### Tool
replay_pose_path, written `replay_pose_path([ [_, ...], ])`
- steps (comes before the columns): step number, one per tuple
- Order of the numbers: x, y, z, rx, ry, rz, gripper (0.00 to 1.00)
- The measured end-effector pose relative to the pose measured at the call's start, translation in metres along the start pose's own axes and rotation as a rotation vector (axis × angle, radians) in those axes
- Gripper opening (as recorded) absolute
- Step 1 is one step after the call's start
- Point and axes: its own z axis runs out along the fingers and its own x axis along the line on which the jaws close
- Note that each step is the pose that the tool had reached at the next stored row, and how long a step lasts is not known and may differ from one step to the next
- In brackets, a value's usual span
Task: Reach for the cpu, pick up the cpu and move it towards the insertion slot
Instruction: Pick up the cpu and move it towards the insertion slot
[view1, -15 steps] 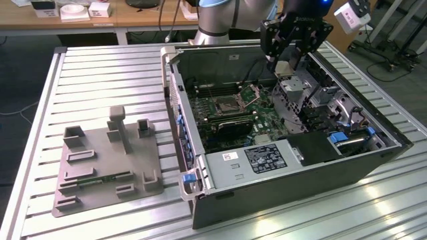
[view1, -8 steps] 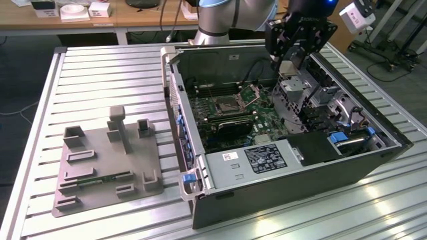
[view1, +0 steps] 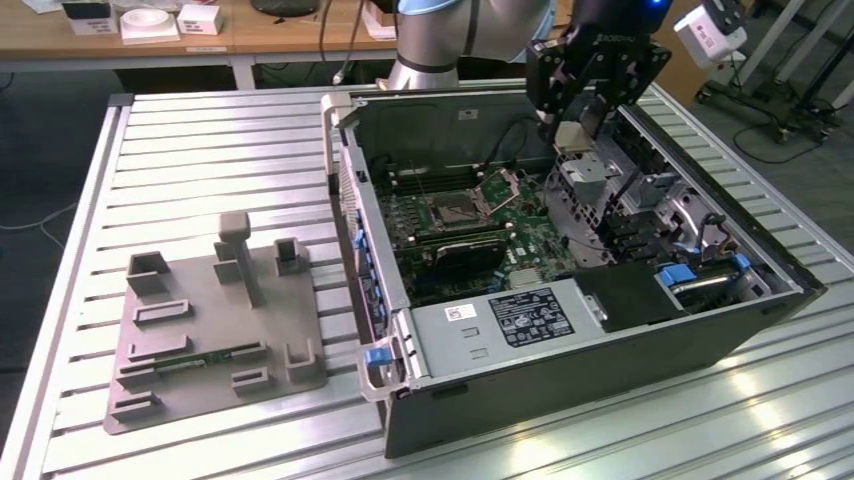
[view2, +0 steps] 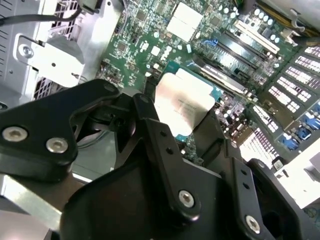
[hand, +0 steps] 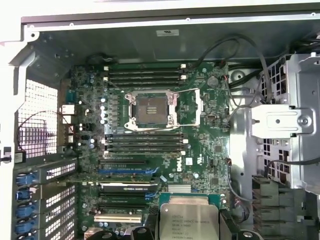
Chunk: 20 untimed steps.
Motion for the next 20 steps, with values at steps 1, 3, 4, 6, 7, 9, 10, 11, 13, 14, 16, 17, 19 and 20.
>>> replay_pose_path([
  [1, 0.0002, 0.0, 0.0, 0.0, 0.0, 0.0, 0.55],
  [3, 0.0006, 0.0, 0.0, 0.0, 0.0, 0.0, 0.55],
  [4, 0.0006, 0.0004, 0.0, -0.0001, 0.0, 0.0, 0.55],
  [6, 0.0008, 0.0049, 0.0003, 0.0, 0.0, 0.0, 0.55],
  [7, 0.0008, 0.0078, 0.0005, 0.0001, 0.0001, 0.0, 0.55],
  [9, 0.001, 0.0134, 0.0011, 0.0, 0.0, 0.0, 0.55],
  [10, 0.0016, 0.0154, 0.0014, 0.0, 0.0001, 0.0, 0.55],
  [11, 0.0027, 0.0171, 0.0017, -0.0001, 0.0, 0.0, 0.55],
  [13, 0.0066, 0.0189, 0.0022, 0.0, 0.0, 0.0, 0.55],
  [14, 0.0089, 0.0193, 0.0024, -0.0001, 0.0, 0.0, 0.55],
  [16, 0.0127, 0.0199, 0.0026, -0.0003, 0.0001, 0.0, 0.55],
  [17, 0.014, 0.0204, 0.0028, -0.0008, 0.0, 0.0, 0.55],
  [19, 0.0194, 0.0264, 0.0039, -0.0038, 0.0001, 0.0, 0.55],
  [20, 0.0194, 0.0294, 0.0044, -0.0045, 0.0, 0.0, 0.55],
])
